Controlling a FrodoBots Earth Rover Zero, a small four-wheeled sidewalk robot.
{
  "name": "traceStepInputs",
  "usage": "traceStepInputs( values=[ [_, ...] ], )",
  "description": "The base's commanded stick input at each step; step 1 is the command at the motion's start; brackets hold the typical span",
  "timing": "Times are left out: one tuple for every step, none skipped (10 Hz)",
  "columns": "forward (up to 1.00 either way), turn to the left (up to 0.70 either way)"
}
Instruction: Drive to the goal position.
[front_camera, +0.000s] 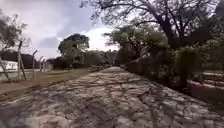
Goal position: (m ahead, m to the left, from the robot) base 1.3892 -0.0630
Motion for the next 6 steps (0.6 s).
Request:
traceStepInputs(
  values=[
    [0.7, 0.0],
    [0.7, 0.0],
    [0.7, 0.0],
    [0.7, 0.0],
    [0.7, 0.0],
    [0.7, 0.0]
  ],
)
